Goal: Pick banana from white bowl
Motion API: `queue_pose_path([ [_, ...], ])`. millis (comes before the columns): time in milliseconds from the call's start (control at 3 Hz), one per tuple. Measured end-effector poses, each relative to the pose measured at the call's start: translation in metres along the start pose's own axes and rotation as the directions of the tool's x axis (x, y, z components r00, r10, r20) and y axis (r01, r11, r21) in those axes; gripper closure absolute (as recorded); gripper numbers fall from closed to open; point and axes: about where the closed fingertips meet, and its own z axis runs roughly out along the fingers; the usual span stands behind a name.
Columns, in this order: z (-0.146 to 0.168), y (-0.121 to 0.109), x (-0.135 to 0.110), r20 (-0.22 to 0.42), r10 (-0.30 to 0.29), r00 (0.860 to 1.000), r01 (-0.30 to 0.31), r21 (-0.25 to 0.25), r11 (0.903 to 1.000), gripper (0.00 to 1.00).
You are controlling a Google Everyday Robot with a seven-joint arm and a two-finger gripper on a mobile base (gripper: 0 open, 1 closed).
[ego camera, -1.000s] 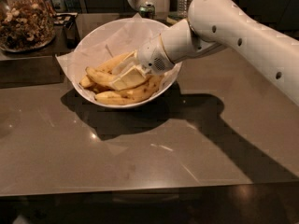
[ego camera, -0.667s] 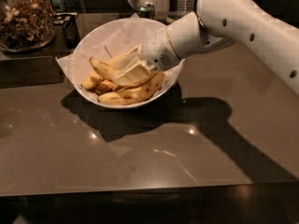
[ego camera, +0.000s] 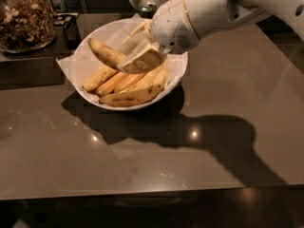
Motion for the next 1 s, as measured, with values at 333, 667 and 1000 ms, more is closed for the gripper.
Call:
queue_pose_path([
  [333, -0.027, 0.025, -0.014, 0.013, -0.002, 1.000, 0.002, 0.019, 0.9998, 1.00],
  [667, -0.051, 0.051, -0.015, 0.091, 0.008, 0.996, -0.012, 0.041, 0.9991, 1.00],
  [1000, -0.068, 0.055, -0.016, 0.116, 0.001, 0.993, -0.010, 0.077, 0.9970, 1.00],
])
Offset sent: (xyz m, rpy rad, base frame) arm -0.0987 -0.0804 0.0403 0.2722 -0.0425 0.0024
